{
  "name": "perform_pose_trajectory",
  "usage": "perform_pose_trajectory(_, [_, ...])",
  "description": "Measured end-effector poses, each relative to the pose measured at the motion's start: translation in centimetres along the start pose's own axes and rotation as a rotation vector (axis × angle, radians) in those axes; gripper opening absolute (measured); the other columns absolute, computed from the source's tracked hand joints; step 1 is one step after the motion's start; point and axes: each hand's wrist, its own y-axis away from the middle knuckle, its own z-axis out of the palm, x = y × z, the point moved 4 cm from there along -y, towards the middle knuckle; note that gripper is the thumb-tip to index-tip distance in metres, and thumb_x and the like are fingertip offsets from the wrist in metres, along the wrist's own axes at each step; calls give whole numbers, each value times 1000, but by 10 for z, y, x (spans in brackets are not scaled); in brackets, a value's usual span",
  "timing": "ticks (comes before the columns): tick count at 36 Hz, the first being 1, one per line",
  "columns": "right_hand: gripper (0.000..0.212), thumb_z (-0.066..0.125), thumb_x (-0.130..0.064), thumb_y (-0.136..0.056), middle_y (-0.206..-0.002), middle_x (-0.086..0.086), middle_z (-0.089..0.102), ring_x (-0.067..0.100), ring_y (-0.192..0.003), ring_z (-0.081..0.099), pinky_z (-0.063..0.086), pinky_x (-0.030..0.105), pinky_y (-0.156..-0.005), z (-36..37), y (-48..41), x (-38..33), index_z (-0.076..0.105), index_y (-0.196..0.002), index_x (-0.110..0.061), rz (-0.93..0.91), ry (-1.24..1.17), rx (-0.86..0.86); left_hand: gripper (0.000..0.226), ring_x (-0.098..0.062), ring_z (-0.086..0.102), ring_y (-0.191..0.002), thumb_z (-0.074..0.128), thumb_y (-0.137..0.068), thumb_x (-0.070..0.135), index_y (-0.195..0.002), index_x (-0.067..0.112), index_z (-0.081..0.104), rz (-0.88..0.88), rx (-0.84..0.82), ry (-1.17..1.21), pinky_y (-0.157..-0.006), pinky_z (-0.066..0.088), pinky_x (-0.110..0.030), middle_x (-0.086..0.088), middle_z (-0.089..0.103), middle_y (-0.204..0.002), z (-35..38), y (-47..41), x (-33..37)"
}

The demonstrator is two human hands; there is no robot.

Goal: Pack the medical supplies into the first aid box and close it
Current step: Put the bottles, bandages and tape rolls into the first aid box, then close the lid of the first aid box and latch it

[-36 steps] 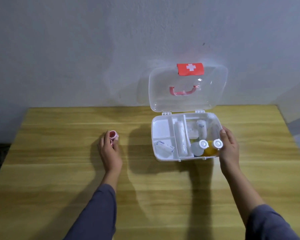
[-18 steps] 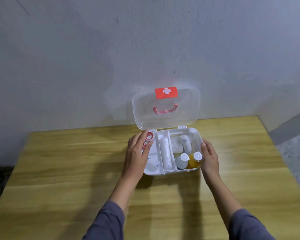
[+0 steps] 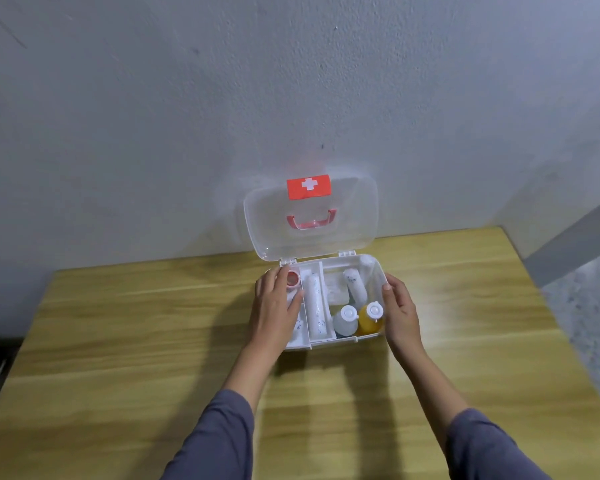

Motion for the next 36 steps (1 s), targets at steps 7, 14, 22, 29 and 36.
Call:
perform_pose_trajectory(7, [21,37,-19,-98,-99,-12,59,-3,-88,54,42,-1,-64,-1,-1,-2,52,-112,-24,11,16,-23,38,-25,47,-114,61,-87,9,-125,4,55,27,95,17,-97,36,-24,-9,56,-126,-14,15,-10])
perform_pose_trajectory(14, [21,38,-21,-98,-109,-2,60,13,-97,55,43,18,-76,0,-1,-2,53,-112,-25,-6,14,-28,27,-26,51,-110,60,-86,1,-113,0,63,24,96,56,-98,39,-26,-12,62,-118,-12,12,-14])
perform_pose_trajectory(22, [30,39,-20,-97,-123,-2,56,15,-114,51,39,24,-89,-6,-2,-14,51,-125,-18,-22,134,-33,60,-15,29,-139,58,-92,25,-145,15,32,-266,147,427,-113,23,-25,2,32,-150,-19,30,-20])
perform_pose_trajectory(29, [35,46,-21,-91,-123,7,55,15,-115,49,35,17,-99,23,-18,-95,51,-124,-10,-588,427,-84,94,-7,24,-142,70,-74,53,-148,31,17,-404,-44,576,-117,25,-38,10,25,-155,1,79,-41])
perform_pose_trajectory(36, [40,58,-20,-87,-124,14,58,26,-116,49,34,24,-100,83,-51,-147,54,-124,-7,-913,648,-150,118,0,23,-141,79,-59,59,-150,34,8,-363,-142,655,-118,25,-40,13,23,-156,14,84,-42])
